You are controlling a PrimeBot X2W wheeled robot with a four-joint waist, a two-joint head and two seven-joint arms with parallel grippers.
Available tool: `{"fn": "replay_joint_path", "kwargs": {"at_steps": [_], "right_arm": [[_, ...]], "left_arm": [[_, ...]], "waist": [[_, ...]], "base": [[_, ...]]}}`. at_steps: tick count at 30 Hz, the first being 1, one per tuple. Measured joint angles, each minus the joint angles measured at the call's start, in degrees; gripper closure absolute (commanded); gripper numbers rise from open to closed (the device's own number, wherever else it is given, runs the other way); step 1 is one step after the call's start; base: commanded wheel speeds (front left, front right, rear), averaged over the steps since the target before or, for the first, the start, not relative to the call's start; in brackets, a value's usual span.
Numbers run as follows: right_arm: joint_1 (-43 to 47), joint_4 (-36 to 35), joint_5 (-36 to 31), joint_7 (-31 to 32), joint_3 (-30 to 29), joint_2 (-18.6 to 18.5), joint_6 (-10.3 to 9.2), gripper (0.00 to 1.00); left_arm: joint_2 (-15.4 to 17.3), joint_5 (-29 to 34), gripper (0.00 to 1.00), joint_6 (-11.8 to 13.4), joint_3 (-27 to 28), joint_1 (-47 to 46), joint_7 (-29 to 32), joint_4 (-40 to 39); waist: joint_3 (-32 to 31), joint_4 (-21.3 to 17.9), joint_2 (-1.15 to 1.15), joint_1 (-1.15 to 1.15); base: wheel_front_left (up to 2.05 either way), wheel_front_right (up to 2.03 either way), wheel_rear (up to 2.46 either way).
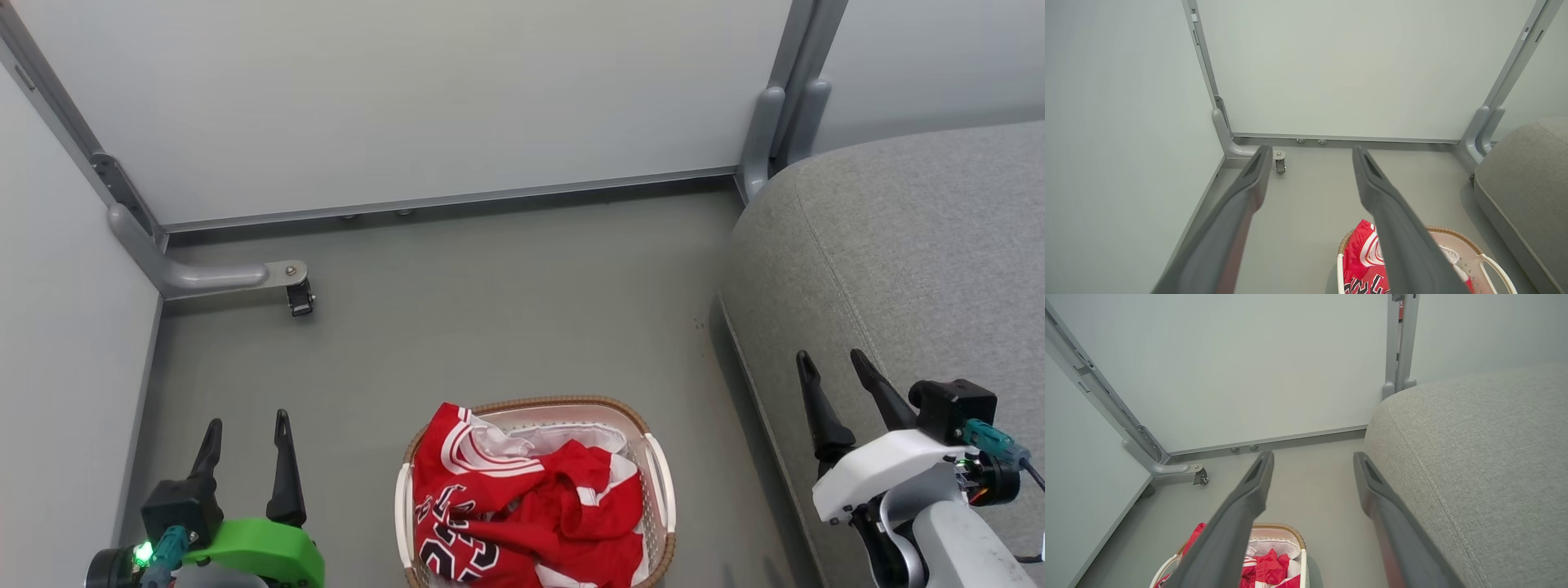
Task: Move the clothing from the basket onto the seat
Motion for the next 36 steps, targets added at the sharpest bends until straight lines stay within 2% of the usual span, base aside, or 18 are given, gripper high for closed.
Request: {"fn": "replay_joint_path", "kwargs": {"at_steps": [13, 22, 31, 36], "right_arm": [[0.4, 0.8, -5.8, -1.6, 1.2, -0.3, 0.00, 0.00], [-3.5, -2.3, -7.7, -2.5, 2.1, -1.9, 0.01, 0.00], [-11.0, -8.3, -9.0, -3.4, 4.7, -3.6, 0.01, 0.00], [-13.6, -10.1, -8.6, -3.4, 4.9, -4.1, 0.02, 0.00]], "left_arm": [[-1.0, 6.8, 0.00, -1.5, 1.2, 1.4, -1.5, 0.5], [-2.7, 12.2, 0.00, -3.6, -2.9, -2.8, -2.5, 2.7], [-4.2, 17.3, 0.00, -5.2, -9.2, -14.9, -3.4, 12.4], [-4.8, 17.5, 0.00, -6.3, -11.8, -21.9, -3.4, 22.4]], "waist": [[1.0, 0.1, 0.00, 0.00], [6.2, -0.4, 0.00, 0.00], [16.2, -1.9, 0.00, 0.00], [22.6, -3.4, 0.00, 0.00]], "base": [[0.00, 0.00, 0.00], [0.00, 0.00, 0.00], [0.00, 0.00, 0.00], [0.00, 0.00, 0.00]]}}
